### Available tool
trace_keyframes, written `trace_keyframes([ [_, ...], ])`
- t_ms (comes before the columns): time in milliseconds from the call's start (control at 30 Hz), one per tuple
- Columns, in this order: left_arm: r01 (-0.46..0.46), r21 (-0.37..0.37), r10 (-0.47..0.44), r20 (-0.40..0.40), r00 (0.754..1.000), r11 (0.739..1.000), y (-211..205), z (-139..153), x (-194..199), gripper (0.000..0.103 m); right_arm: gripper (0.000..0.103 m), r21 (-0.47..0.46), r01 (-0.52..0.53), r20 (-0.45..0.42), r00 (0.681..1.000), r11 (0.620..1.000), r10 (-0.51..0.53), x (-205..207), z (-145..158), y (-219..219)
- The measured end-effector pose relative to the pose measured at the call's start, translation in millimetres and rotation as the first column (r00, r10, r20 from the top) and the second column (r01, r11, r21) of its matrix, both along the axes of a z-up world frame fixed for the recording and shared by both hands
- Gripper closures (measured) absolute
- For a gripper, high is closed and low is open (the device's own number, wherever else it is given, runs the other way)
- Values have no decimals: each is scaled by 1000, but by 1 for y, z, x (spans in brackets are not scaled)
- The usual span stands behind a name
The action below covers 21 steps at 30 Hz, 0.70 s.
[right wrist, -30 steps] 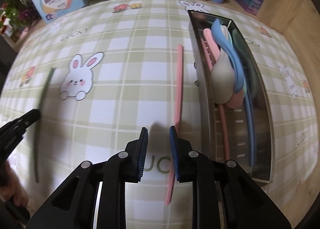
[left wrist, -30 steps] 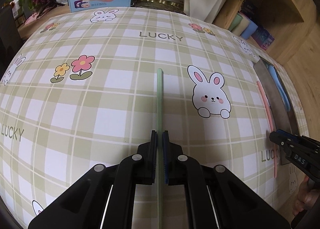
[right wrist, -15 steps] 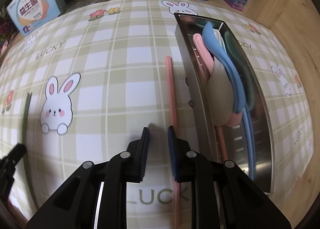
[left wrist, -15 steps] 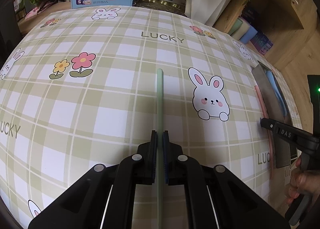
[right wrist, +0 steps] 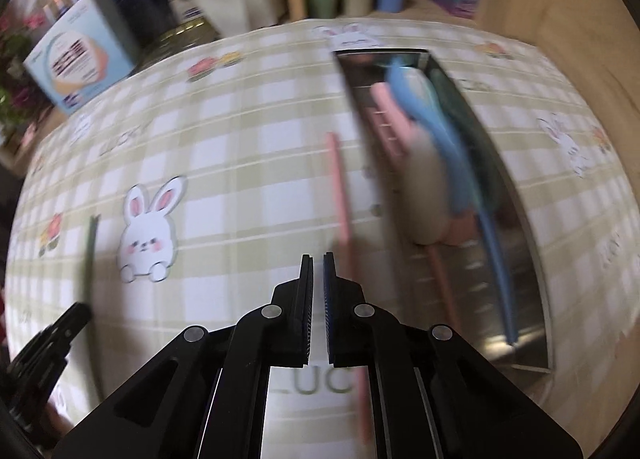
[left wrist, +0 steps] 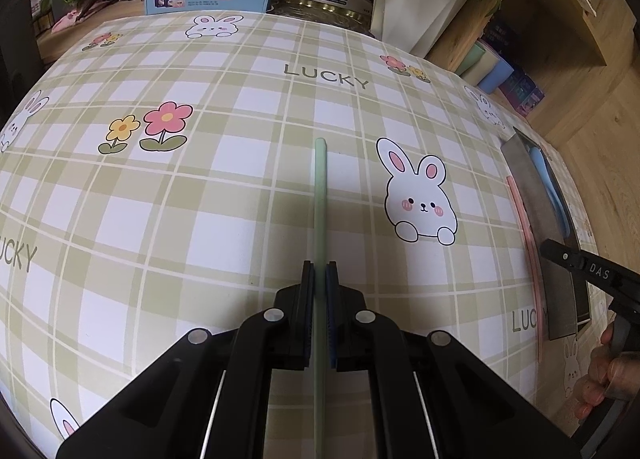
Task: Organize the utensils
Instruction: 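Grasp a pink chopstick with the right gripper while the left gripper holds the green chopstick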
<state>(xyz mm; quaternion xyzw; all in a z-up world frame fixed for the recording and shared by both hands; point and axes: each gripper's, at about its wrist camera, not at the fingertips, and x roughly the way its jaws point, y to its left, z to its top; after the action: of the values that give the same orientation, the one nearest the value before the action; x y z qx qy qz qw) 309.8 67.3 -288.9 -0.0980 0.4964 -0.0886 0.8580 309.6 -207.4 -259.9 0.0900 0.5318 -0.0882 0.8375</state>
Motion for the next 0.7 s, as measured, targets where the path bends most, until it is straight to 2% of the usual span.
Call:
trace_keyframes([
  [133, 0, -8, 0, 2, 1000, 1000, 1, 0, 0, 97, 97, -22, 4, -38, 999, 1000, -5, 2, -9, 0],
  [267, 2, -19, -2, 5, 1000, 1000, 3, 0, -1, 97, 97, -45, 11, -48, 999, 999, -13, 1, -11, -1],
  [467, -1, -26, 1, 10, 1000, 1000, 3, 0, -2, 97, 96, -32, 19, -44, 999, 999, -21, 2, -11, -4],
  [533, 0, -28, 1, 10, 1000, 1000, 3, -1, -2, 97, 92, -23, 19, -48, 999, 1000, -20, 2, -12, -4],
  [600, -1, -30, 1, 9, 1000, 1000, 3, 0, -2, 97, 78, -15, 22, -48, 999, 1000, -22, 1, -12, -3],
  [700, -1, -30, 1, 10, 1000, 1000, 4, 0, -2, 97, 75, -17, 19, -45, 999, 1000, -20, 2, -13, -2],
])
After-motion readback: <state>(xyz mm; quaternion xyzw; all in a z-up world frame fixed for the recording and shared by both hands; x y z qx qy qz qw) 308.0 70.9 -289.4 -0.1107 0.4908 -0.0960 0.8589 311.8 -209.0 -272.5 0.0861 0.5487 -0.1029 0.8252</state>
